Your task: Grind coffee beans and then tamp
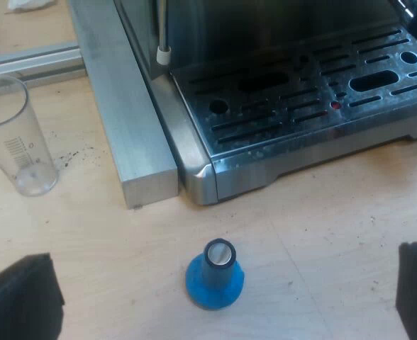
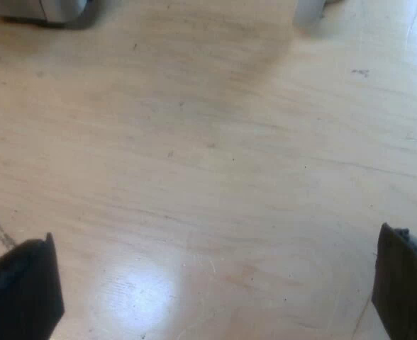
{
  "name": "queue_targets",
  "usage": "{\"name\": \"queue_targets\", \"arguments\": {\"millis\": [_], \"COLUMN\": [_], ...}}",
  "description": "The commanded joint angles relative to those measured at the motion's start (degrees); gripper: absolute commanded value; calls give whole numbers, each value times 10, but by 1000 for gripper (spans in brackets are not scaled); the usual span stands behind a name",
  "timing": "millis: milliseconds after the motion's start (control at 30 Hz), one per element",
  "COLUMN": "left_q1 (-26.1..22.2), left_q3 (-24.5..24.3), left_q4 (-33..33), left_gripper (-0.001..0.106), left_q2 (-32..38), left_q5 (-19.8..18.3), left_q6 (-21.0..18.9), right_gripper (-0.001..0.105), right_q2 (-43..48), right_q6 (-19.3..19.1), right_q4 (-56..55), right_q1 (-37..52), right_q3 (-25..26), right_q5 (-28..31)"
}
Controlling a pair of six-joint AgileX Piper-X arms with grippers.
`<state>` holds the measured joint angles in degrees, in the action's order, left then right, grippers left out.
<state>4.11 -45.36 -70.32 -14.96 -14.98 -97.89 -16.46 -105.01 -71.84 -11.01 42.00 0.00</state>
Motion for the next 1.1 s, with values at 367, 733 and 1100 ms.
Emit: {"name": "queue_targets", "arguments": {"millis": [367,733,1100], "left_q1": [2,15,93], "left_q3": [-1,-5,-38], "left_q4": [1,-1,1], "left_gripper": [99,99,99], "left_q2": [-4,-8,-23], "left_q5": [-3,-54,-73], "left_q6": [0,-12,-12], "right_gripper": [90,90,90], "right_q2": [2,-41,-119], "right_q6": [-8,-8,-24], "right_q4": [15,-8,-9], "right_q1": [0,-25,-145], "right_q3": [2,56,156], "right_q5": [-29,-59,-100]}}
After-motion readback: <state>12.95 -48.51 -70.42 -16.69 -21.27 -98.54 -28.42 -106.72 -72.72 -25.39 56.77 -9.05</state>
